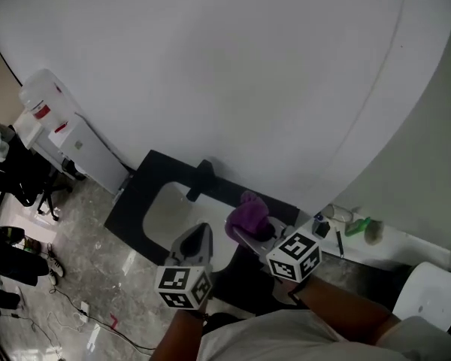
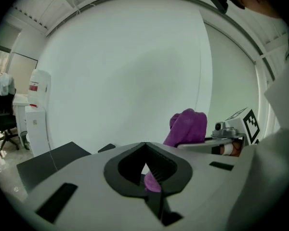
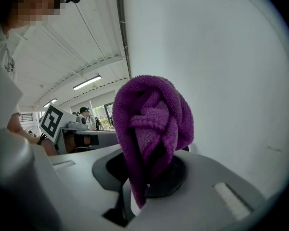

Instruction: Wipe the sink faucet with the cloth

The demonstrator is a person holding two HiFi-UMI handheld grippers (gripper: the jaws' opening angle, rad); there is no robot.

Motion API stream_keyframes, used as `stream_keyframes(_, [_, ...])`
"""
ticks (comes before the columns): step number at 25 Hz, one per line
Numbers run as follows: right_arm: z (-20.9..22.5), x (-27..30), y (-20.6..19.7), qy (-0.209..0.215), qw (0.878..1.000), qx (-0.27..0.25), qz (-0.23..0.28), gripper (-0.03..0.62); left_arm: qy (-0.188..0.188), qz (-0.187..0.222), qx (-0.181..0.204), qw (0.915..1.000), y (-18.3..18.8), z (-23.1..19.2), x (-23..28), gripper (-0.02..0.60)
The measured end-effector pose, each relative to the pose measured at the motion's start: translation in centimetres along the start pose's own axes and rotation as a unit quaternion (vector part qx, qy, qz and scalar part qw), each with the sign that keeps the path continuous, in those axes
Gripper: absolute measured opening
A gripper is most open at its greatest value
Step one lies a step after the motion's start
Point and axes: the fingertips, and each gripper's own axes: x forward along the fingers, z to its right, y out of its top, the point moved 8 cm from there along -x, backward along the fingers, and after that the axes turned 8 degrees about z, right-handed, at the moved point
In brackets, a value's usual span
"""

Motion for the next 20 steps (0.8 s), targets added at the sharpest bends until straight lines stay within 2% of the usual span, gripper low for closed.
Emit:
stream_keyframes(4, [3.5,3.0,-0.1,0.025,0.999,0.01,-0.022,0.046,0.023,-0.015,-0.015,0.9995,-0.8,-1.4,3.4,0.006])
stream_keyframes(10, [6.9,7.7,-1.3,0.029,0.998,0.021,-0.043,0.046,0.034,-0.033,-0.023,0.9986,-2.1,-4.7,6.0,0.006])
stream_keyframes(13, [8.3,11.1,-0.4,0.035,0.998,-0.006,-0.052,0.046,0.03,-0.032,-0.025,0.9987,-1.9,-5.9,7.0,0.006])
stream_keyframes(17, [12.2,19.0,1.4,0.032,0.996,-0.059,-0.058,0.046,0.026,-0.043,-0.035,0.9981,-2.3,-7.6,8.4,0.006])
stream_keyframes(20, [15.5,24.7,-0.2,0.017,0.994,-0.064,-0.081,0.046,0.028,-0.052,-0.042,0.9974,-3.2,-8.8,9.2,0.006])
